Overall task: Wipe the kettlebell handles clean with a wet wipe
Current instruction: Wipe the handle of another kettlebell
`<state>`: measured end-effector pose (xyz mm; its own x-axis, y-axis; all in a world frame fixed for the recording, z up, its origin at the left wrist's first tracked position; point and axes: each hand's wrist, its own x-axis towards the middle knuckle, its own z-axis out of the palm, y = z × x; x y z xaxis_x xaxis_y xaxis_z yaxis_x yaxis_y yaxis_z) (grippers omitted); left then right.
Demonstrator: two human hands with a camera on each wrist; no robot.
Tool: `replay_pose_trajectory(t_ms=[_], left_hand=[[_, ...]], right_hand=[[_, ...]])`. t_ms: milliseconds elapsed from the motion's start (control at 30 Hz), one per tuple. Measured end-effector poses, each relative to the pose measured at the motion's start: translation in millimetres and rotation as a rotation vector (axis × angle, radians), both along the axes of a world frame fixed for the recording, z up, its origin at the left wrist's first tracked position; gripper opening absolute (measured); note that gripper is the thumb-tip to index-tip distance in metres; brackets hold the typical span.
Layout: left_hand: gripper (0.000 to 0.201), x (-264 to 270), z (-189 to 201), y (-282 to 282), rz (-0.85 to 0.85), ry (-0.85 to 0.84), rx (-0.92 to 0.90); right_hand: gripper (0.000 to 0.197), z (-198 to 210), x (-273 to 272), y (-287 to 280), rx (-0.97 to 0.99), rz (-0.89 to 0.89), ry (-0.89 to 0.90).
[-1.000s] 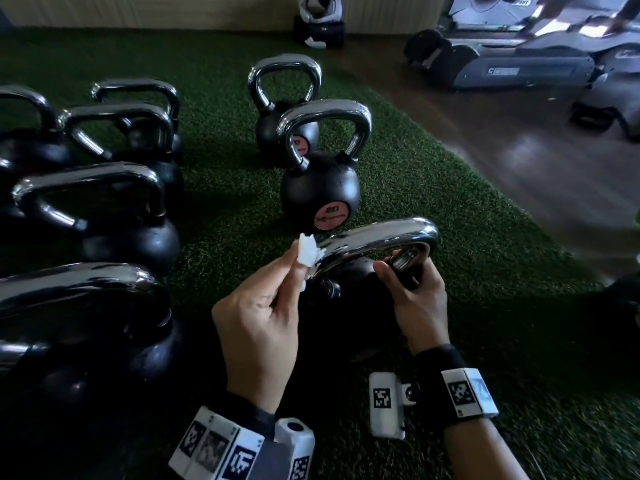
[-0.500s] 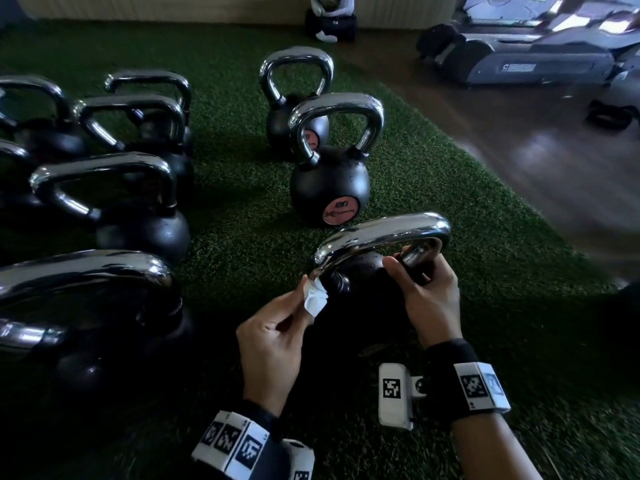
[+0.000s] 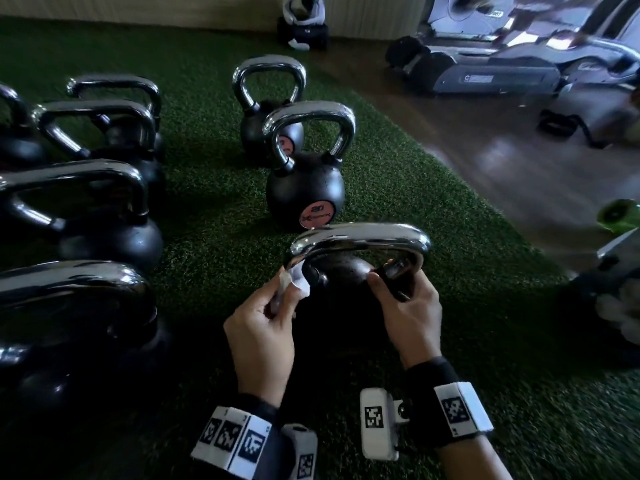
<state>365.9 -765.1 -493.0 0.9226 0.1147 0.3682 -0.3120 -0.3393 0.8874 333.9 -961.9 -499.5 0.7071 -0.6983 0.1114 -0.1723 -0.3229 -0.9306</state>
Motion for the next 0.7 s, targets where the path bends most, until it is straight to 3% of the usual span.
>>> replay_pose_trajectory(t_ms=[133,233,433,567,700], left_hand=[[0.025,34,10,-6,-0.123,-0.026,0.145],[0.027,54,13,-17,-0.180,-0.040,0.140],[0.027,86,20,-46,-0.306,0.042,0.135],[0.027,92,33,-51,-0.416,0.071,0.305],[0.025,91,37,-51,-0.460,0.123,0.370]], right_hand=[[0.039,-5,-36,17,-0.159,-0.048,-0.005],[0.038,-8,-57,34,-0.205,-0.085,-0.030],[0.065,-15,-84,69,-0.346,0.005,-0.134],[0.033,1,-57,28,-0.368,0.156,-0.136],[0.072,6,10,-10,-0.141,0.396,0.124]])
